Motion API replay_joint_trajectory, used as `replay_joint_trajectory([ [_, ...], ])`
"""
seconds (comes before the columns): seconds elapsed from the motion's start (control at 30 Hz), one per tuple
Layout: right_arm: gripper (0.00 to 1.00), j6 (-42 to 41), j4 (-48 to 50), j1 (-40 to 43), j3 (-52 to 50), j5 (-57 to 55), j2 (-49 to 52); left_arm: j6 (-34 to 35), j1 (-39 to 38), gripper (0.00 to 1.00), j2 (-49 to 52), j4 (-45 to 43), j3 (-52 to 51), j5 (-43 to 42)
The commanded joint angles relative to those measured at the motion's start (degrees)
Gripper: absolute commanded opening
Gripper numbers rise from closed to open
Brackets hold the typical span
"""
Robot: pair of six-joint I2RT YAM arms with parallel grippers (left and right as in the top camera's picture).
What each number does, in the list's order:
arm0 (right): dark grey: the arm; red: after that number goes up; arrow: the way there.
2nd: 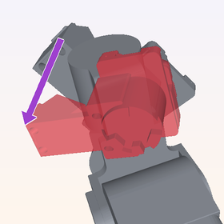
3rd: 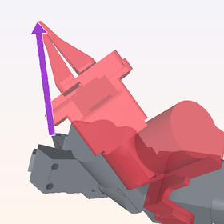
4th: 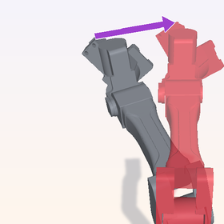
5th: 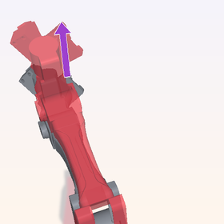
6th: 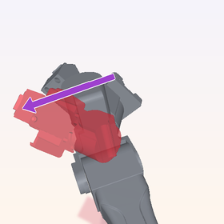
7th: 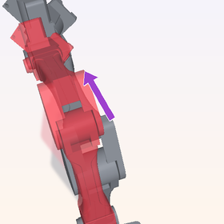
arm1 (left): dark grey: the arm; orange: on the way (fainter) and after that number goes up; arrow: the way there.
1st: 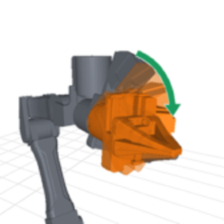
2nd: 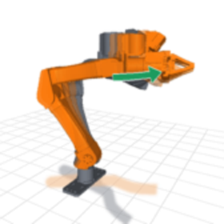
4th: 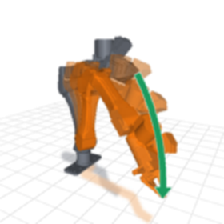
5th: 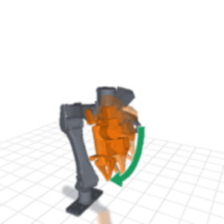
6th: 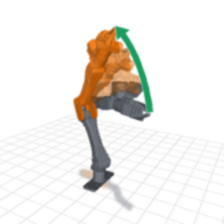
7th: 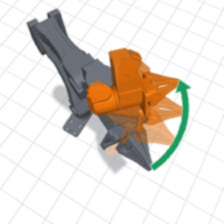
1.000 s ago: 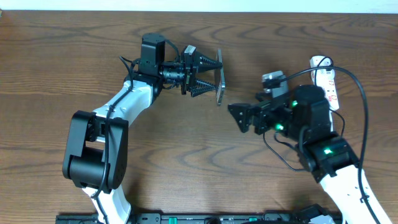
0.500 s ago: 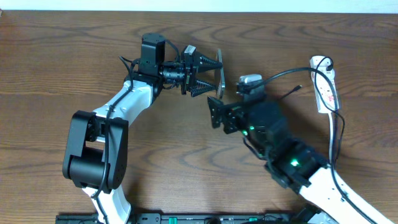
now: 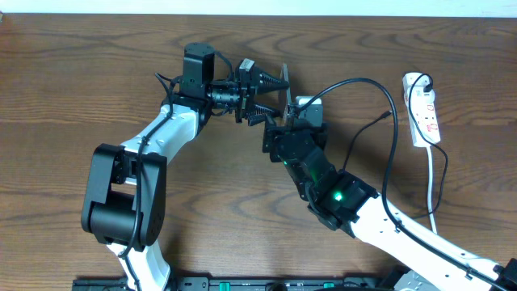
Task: Plug charger to phone and switch on socket
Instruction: 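Close the right gripper on the phone's lower edge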
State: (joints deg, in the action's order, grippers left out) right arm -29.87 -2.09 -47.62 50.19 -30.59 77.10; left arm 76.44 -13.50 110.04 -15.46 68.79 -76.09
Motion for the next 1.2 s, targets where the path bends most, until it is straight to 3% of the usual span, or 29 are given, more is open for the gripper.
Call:
replay_joint_trajectory([
  [0.0, 0.72, -1.01, 0.22, -0.48, 1.88, -2.14, 0.07, -0.98, 0.31, 0.53, -0.72, -0.57, 0.17, -1.18],
  [0.1, 0.66, -1.84, 0.22, -0.48, 1.88, -1.81, 0.07, -0.98, 0.31, 0.53, -0.72, -0.57, 0.17, -1.18],
  [0.3, 0.63, -2.93, 0.26, -0.48, 1.88, -1.84, 1.9, -0.98, 0.31, 0.53, -0.72, -0.57, 0.17, -1.2],
  [0.53, 0.5, -3.54, 1.7, -0.48, 1.88, -1.86, 2.34, -0.98, 0.31, 0.53, -0.72, -0.57, 0.17, -1.2],
  [0.73, 0.31, -3.54, 1.49, -0.48, 1.88, -1.84, 2.36, -0.96, 0.31, 0.53, -0.72, -0.57, 0.17, -1.2],
  [1.17, 0.02, -3.54, 1.92, -0.5, 1.88, -1.86, 2.36, -0.94, 0.31, 0.53, -0.72, -0.55, 0.17, -1.2],
])
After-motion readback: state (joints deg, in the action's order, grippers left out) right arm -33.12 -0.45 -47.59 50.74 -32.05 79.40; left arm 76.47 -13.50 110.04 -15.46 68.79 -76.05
